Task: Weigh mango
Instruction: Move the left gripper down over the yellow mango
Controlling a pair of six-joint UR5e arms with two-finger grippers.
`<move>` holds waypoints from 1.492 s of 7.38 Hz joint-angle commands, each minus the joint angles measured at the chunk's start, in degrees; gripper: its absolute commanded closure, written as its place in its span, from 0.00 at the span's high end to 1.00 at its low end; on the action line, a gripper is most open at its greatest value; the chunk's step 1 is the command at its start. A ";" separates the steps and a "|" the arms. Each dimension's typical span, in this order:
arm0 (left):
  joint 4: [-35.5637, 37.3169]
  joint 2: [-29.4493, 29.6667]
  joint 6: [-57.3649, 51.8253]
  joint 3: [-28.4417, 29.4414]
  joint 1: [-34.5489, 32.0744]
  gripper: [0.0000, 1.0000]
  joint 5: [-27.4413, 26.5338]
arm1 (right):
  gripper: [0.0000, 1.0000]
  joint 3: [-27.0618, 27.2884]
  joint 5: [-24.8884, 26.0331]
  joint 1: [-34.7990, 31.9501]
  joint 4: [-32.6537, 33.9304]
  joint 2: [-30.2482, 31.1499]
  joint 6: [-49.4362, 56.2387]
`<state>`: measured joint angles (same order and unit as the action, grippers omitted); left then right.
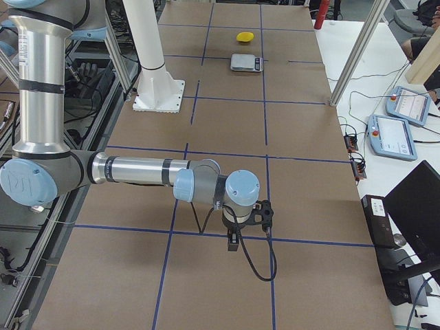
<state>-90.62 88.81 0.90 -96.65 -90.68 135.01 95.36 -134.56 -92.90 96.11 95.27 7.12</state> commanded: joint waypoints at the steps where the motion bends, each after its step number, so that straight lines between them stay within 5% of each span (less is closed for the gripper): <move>1: -0.61 1.80 10.72 -4.31 5.38 1.00 -0.45 | 1.00 0.00 0.00 0.00 0.04 0.00 0.00; 2: -2.09 1.89 19.49 -6.07 11.09 1.00 -1.24 | 1.00 0.00 0.00 0.00 0.04 0.00 0.00; 4: -16.27 1.37 36.03 -4.26 19.27 1.00 -4.49 | 1.00 0.00 0.00 0.00 -0.05 0.00 0.00; 8: -33.18 1.28 50.22 4.87 30.01 1.00 -11.96 | 1.00 0.00 0.00 0.00 0.04 0.00 0.00; 11: -34.89 1.36 51.05 7.61 33.20 1.00 -13.11 | 1.00 0.00 0.00 0.00 0.04 0.00 0.00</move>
<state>-124.98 90.10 51.66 -90.37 -58.79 122.21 95.36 -134.56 -92.90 96.12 95.27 7.12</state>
